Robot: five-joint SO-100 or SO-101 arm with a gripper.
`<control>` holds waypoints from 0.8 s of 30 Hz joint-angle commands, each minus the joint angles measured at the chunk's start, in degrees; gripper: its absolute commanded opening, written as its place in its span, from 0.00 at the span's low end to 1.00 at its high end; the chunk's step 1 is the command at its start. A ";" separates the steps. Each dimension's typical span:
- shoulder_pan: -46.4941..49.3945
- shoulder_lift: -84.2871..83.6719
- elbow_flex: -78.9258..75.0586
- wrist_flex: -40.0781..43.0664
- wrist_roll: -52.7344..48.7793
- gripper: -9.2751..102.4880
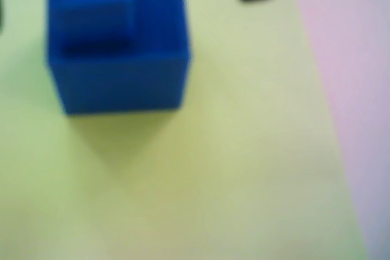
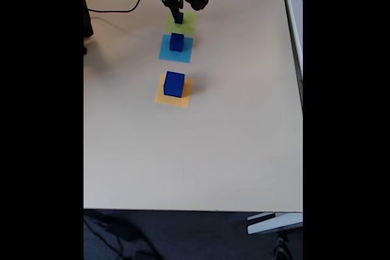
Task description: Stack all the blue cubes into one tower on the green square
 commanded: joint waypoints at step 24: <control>1.49 6.24 0.62 -0.35 -1.23 0.24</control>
